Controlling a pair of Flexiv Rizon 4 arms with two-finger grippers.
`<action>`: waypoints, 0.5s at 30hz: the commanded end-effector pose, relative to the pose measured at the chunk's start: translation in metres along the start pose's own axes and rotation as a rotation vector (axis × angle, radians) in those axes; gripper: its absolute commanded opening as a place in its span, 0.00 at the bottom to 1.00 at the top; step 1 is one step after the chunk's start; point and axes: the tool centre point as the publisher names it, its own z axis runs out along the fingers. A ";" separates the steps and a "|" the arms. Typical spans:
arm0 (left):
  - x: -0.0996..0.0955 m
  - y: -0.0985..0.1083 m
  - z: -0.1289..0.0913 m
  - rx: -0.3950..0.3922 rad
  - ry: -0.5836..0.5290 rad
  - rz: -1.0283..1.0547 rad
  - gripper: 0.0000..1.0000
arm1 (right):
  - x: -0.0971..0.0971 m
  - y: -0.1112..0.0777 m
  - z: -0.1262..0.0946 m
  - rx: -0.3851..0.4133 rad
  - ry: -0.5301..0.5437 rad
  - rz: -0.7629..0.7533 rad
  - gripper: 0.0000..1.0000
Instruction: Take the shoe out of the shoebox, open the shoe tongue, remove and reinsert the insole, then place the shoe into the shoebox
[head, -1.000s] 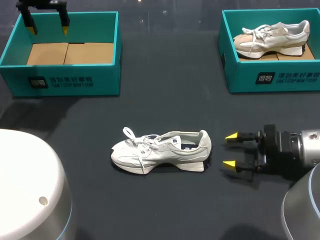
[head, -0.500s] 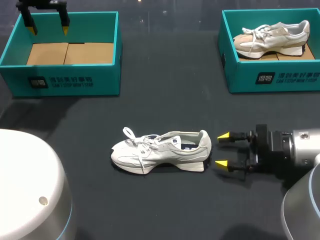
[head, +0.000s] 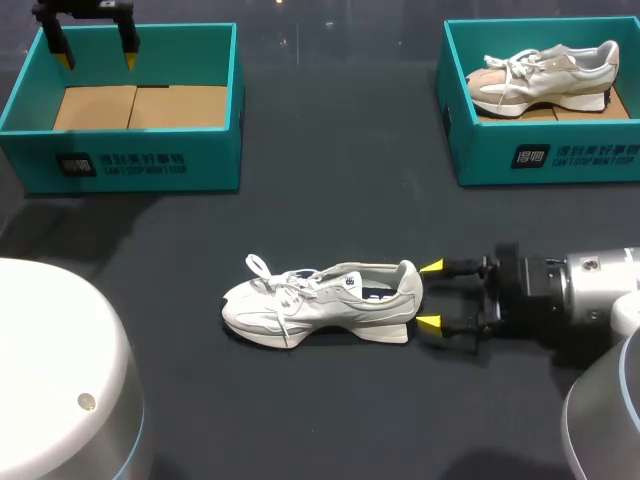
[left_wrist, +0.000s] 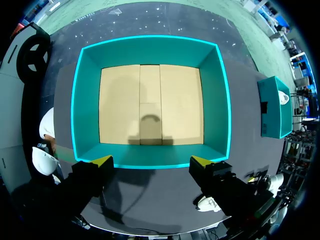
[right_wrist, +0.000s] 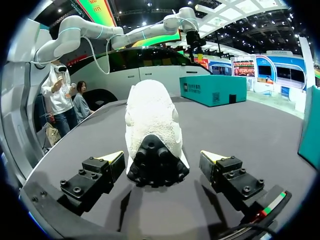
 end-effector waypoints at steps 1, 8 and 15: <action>0.000 0.000 0.000 0.000 0.000 0.000 1.00 | 0.003 -0.002 0.012 0.012 0.008 0.001 1.00; 0.000 0.000 0.000 0.000 0.000 0.000 1.00 | 0.008 -0.004 0.020 0.000 0.011 0.004 1.00; 0.000 0.000 0.000 0.000 0.000 0.000 1.00 | 0.008 -0.001 0.034 -0.005 0.030 -0.002 1.00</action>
